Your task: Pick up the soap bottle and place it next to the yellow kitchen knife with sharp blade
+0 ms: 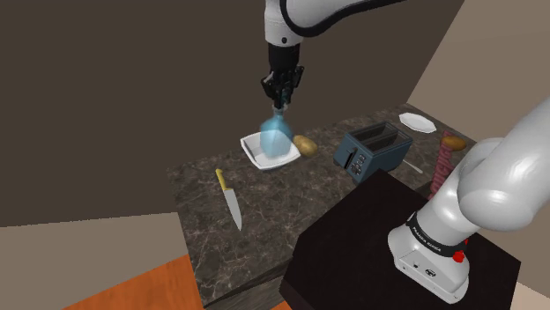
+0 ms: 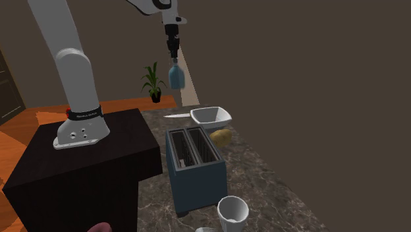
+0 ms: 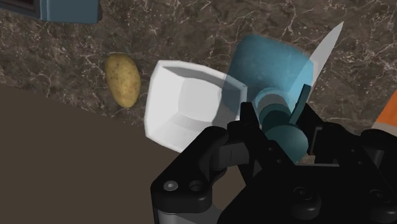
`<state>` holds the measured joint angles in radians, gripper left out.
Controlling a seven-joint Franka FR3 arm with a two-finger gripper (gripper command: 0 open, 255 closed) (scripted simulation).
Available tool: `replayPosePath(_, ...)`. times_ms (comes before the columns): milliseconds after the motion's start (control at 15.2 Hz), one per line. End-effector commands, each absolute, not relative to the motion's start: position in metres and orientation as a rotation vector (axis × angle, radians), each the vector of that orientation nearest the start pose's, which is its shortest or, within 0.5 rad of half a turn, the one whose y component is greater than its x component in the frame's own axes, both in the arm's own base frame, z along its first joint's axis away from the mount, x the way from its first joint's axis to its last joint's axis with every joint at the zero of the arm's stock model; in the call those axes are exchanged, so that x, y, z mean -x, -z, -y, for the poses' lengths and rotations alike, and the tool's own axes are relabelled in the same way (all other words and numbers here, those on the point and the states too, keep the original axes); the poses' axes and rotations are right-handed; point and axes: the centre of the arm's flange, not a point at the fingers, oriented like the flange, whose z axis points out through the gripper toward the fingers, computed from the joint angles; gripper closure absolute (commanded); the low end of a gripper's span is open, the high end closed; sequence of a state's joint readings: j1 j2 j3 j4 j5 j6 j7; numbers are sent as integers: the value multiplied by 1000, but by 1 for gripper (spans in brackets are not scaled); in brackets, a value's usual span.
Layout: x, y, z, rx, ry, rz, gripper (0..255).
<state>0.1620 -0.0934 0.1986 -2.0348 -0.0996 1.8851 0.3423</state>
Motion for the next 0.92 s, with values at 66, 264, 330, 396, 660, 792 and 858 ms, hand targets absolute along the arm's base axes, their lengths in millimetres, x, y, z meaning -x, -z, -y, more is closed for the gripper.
replayPosePath(66, -492, -465, -180, 3266, -25, 82, 255)
replayPosePath(264, -492, -449, -180, 3266, -25, 82, 255)
replayPosePath(330, -492, -444, -180, 3266, -25, 82, 255)
replayPosePath(396, -492, -439, -180, 3266, -25, 82, 255)
replayPosePath(660, -492, -418, -180, 3266, -25, 82, 255)
replayPosePath(792, -492, -407, -180, 3266, -25, 82, 255)
replayPosePath(858, -492, -402, -180, 3266, -25, 82, 255)
